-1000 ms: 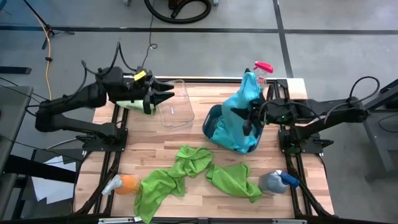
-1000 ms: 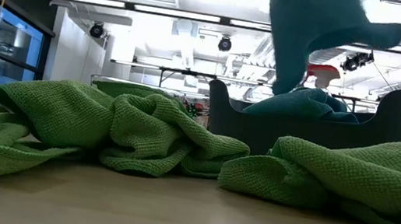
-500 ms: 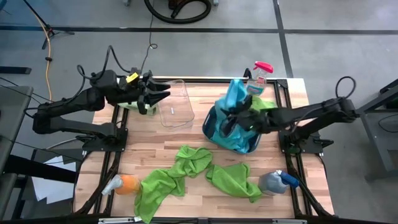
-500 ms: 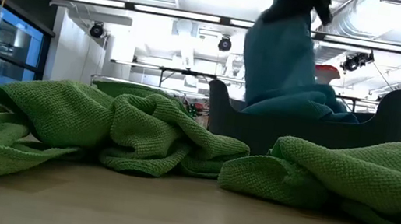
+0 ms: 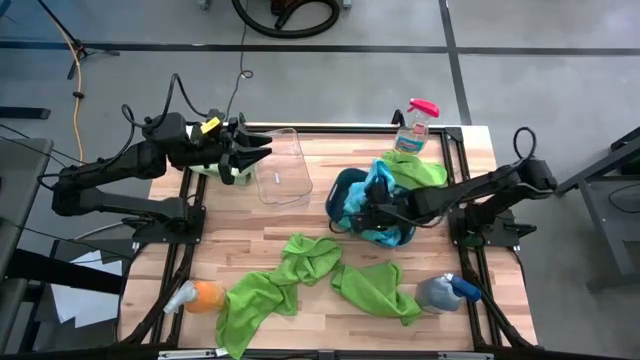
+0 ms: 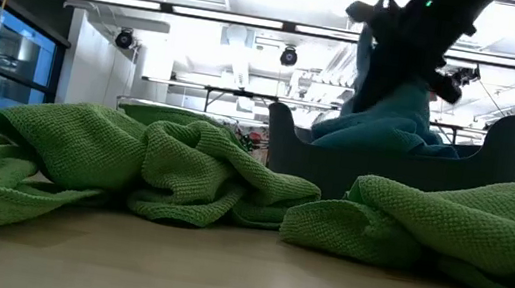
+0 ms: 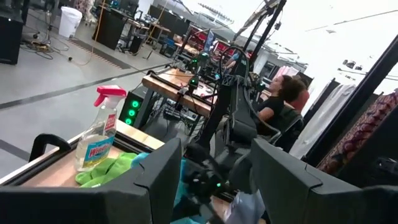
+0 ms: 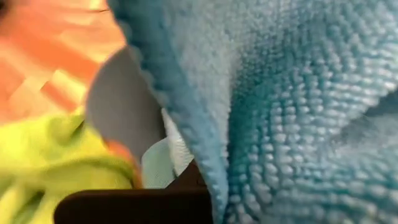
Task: Sort microfiber towel by color & place in baskets
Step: Put the blue towel into the blue bin
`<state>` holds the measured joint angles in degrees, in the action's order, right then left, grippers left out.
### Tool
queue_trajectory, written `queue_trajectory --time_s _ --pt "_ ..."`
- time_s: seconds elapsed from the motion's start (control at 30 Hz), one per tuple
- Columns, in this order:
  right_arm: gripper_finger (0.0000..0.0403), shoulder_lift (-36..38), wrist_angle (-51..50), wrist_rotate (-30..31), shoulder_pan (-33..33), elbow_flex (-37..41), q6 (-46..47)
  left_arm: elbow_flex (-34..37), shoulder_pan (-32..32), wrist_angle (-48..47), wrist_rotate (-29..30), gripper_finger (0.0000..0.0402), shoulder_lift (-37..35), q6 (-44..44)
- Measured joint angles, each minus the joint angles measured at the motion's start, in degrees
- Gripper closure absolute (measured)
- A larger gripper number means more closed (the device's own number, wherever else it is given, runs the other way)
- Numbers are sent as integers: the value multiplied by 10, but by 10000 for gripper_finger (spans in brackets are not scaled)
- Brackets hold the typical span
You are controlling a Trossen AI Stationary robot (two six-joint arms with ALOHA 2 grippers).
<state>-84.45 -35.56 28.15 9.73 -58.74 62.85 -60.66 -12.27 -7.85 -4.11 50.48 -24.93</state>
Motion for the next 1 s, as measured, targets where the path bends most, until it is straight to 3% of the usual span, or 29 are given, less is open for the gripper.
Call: queue_trajectory --time_s 0.1,0.2,0.4,0.73,0.87,1.0 --pt "403 -23 5 -39 -14 0 79 0 0 0 0 218 0 0" --pt "403 -52 28 -79 -25 0 93 0 0 0 0 218 0 0" --pt "403 -104 108 -102 -50 0 122 0 0 0 0 218 0 0" --pt "401 -179 103 -138 -64 -2 197 0 0 4 -1 218 0 -5" --pt "373 -173 97 -145 -64 -1 194 0 0 4 -6 218 0 -5" --pt "314 -158 86 -165 -68 0 179 0 0 4 -7 218 0 -6"
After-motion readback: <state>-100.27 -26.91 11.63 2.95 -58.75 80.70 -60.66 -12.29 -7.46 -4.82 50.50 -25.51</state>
